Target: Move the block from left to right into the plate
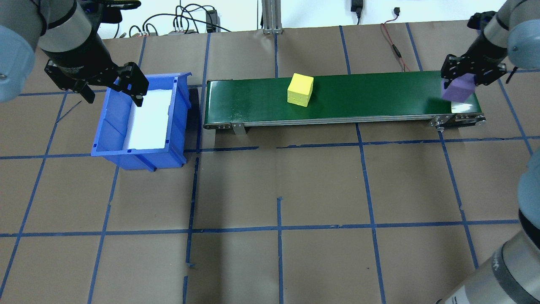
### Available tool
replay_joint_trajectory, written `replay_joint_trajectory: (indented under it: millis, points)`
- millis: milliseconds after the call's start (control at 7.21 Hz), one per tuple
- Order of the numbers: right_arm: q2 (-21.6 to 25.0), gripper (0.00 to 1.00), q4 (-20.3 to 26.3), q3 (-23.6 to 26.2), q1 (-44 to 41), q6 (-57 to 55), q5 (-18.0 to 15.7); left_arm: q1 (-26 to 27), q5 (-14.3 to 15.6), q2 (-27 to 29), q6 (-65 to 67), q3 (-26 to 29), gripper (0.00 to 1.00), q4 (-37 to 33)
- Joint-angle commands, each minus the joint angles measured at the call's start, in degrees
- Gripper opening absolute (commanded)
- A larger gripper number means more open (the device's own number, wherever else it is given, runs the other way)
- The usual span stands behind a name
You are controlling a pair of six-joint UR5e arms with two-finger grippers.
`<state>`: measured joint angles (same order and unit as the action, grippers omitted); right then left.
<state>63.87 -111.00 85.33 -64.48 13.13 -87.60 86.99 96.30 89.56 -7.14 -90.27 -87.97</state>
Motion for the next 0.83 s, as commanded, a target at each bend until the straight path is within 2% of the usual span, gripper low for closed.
replay_joint_trajectory:
  millis: [0,416,554,693]
  points:
    - [0.8,0.29,0.0,0.1,10.6,17.2,-0.4,-0.1,0.0,0.0,-0.2,-0.1,1.00,0.3]
    - [-0.3,0.29,-1.1,0.4,22.3,33.6,-2.1,-0.1,0.0,0.1,-0.2,-0.1,1.00,0.2]
    - [-2.0,0.29,-2.0,0.2,26.1,37.5,-1.6,-0.1,0.2,0.1,-0.2,-0.1,1.00,0.2]
    - [-5.0,0.29,-4.9,0.1,29.4,41.5,-0.8,-0.2,0.2,0.1,-0.2,-0.1,1.00,0.2]
